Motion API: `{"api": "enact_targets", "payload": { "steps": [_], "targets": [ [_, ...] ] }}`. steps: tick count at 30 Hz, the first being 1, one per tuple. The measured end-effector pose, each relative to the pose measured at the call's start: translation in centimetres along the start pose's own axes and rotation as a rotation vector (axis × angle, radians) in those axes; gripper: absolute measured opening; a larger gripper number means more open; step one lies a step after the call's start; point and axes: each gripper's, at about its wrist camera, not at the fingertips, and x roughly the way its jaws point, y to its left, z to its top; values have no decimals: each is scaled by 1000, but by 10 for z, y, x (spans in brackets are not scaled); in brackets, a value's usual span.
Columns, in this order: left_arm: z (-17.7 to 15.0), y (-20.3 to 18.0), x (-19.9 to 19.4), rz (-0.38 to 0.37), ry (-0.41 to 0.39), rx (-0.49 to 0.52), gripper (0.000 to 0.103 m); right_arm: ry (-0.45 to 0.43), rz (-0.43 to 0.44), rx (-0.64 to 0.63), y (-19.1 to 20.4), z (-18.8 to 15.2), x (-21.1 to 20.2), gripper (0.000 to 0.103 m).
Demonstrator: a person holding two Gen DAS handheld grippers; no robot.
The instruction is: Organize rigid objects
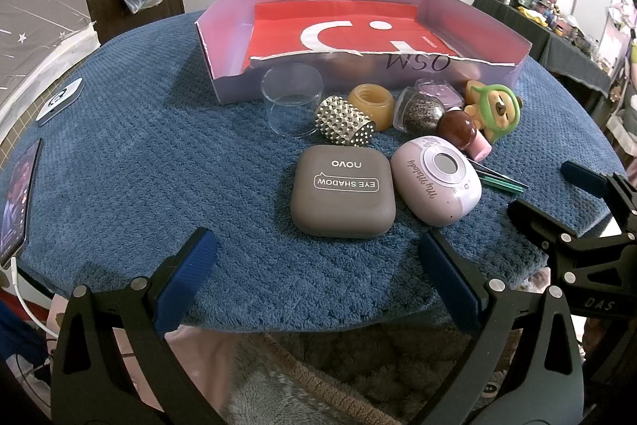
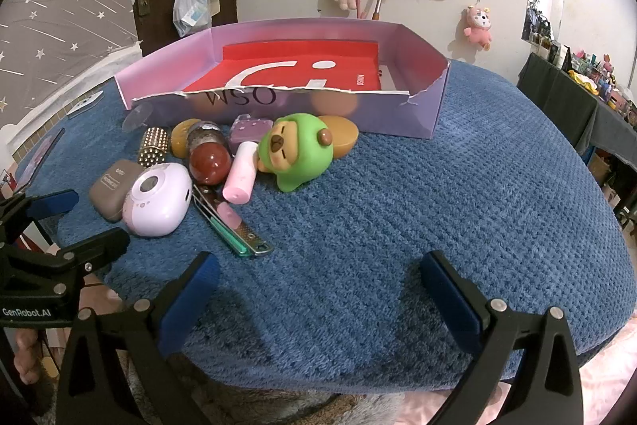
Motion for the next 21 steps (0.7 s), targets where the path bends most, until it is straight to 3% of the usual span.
{"api": "enact_targets", "payload": {
  "steps": [13, 21],
  "targets": [
    [0, 1, 0, -9, 2, -1, 103, 1, 2, -4, 2, 1, 1, 102],
    [3, -2, 1, -39, -4, 22, 99, -5, 49, -47, 11, 7, 2, 82]
  ]
}}
